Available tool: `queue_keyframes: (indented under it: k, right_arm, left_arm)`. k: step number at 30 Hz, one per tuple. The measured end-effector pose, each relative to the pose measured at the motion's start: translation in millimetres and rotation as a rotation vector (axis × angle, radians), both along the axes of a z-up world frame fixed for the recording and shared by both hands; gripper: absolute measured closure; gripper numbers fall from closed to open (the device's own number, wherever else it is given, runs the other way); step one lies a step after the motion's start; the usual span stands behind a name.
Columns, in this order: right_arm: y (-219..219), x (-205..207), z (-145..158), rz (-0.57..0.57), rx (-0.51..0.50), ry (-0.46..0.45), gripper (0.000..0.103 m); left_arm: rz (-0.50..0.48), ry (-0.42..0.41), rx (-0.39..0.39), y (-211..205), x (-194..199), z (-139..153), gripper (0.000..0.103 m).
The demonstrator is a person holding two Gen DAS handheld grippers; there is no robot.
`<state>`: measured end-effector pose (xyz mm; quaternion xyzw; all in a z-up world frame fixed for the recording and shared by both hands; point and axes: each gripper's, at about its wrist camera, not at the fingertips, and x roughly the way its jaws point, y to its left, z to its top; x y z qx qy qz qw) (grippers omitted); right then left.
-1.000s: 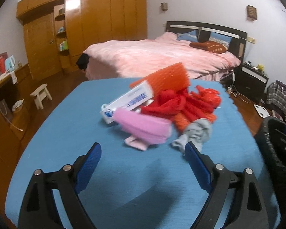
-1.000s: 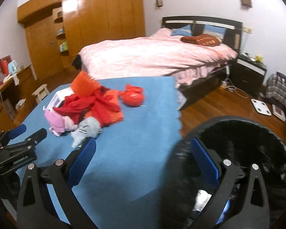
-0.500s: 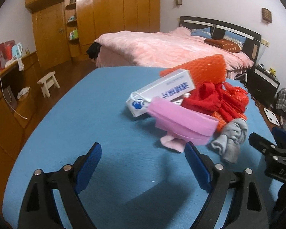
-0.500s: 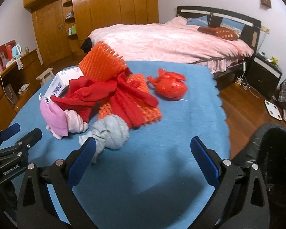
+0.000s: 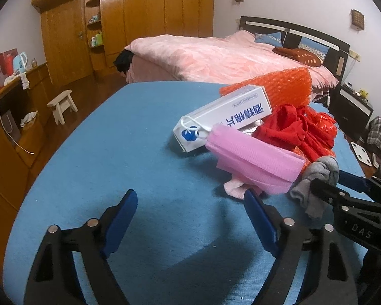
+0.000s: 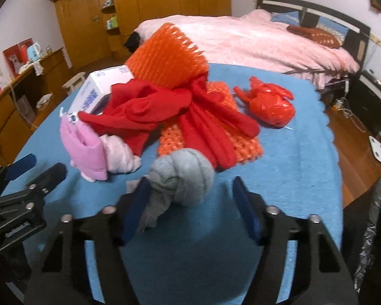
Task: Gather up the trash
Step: 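Grasp the grey sock with the right gripper, then grasp the pink mask by its strap with the left gripper and lift it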
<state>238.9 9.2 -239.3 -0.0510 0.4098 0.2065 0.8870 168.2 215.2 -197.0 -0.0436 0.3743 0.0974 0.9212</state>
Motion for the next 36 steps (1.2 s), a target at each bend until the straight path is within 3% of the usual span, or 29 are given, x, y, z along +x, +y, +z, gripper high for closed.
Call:
queue_keyframes:
  k: [1, 5, 17, 23, 27, 33, 36]
  right_arm:
    - [1.8, -0.6, -0.7, 0.016, 0.006, 0.01, 0.059]
    - [-0.4, -3.5, 1.0, 0.009, 0.023, 0.015, 0.065]
    - [-46.6, -18.0, 9.1, -0.093, 0.024, -0.012, 0.065]
    - [-53.5, -17.8, 2.2, -0.11, 0.02, 0.003, 0.065]
    - [-55.7, -18.3, -1.7, -0.113, 0.017, 0.009, 0.064]
    - [-53.9, -19.5, -2.1, -0.114, 0.008, 0.008, 0.064]
    - [-55.3, -20.9, -2.2, -0.118, 0.014, 0.012, 0.064]
  left_arm:
    - [-0.005, 0.004, 0.0, -0.8, 0.7, -0.5, 0.022]
    - [-0.022, -0.003, 0.01, -6.2, 0.2, 1.4, 0.023]
    - [-0.081, -0.048, -0.041, -31.2, 4.8, 14.9, 0.023]
    - [-0.077, -0.018, -0.034, -40.5, 26.6, 6.1, 0.024]
    - [-0.091, -0.006, -0.039, -42.8, 32.5, -1.1, 0.036]
    - [-0.146, -0.038, -0.06, -47.6, 27.6, 1.8, 0.075]
    - [-0.153, -0.059, -0.071, -48.2, 23.9, 3.5, 0.085]
